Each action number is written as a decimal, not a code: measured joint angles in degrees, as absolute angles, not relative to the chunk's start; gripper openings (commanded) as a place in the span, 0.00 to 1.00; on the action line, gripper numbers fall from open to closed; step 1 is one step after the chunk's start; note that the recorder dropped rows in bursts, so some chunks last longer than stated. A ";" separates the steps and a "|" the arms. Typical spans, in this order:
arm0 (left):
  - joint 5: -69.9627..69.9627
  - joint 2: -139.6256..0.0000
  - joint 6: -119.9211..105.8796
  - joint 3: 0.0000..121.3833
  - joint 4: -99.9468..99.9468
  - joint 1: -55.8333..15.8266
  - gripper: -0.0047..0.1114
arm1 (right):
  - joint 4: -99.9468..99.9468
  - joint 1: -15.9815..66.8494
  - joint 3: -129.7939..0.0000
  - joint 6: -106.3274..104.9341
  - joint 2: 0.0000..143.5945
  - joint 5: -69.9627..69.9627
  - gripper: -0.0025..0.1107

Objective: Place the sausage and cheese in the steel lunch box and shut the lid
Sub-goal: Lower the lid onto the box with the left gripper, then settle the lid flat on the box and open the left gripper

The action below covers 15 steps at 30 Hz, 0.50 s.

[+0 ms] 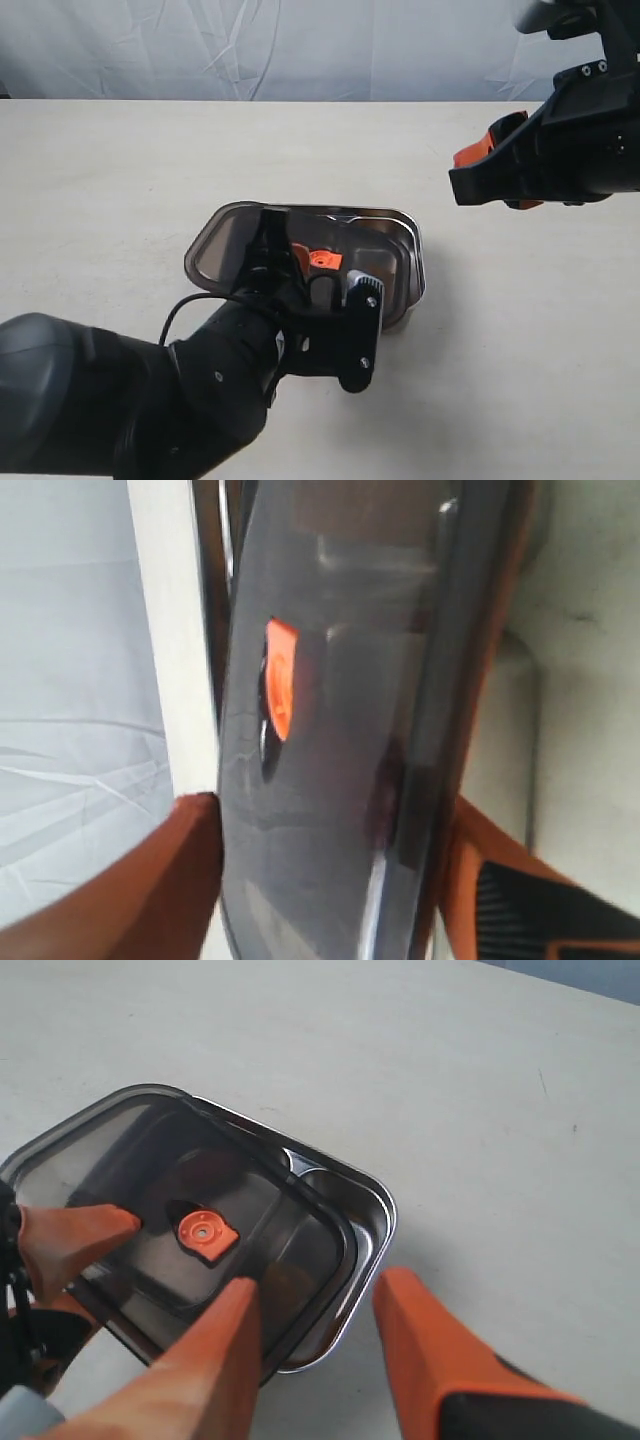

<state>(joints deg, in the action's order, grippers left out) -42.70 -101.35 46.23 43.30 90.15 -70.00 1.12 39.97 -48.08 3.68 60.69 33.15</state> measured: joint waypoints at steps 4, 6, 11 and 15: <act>-41.75 -101.35 45.73 43.30 89.26 -71.47 0.54 | 1.35 39.97 -48.08 3.68 60.69 33.15 0.37; -42.43 -101.35 45.38 43.30 88.62 -71.47 0.54 | 1.35 39.97 -48.08 3.68 60.69 33.15 0.37; -44.55 -101.35 42.98 43.30 86.43 -71.47 0.54 | 1.35 39.97 -48.08 3.68 60.69 33.15 0.37; -45.68 -101.35 42.37 43.30 85.87 -71.47 0.54 | 1.49 39.97 -48.08 3.68 60.69 33.15 0.37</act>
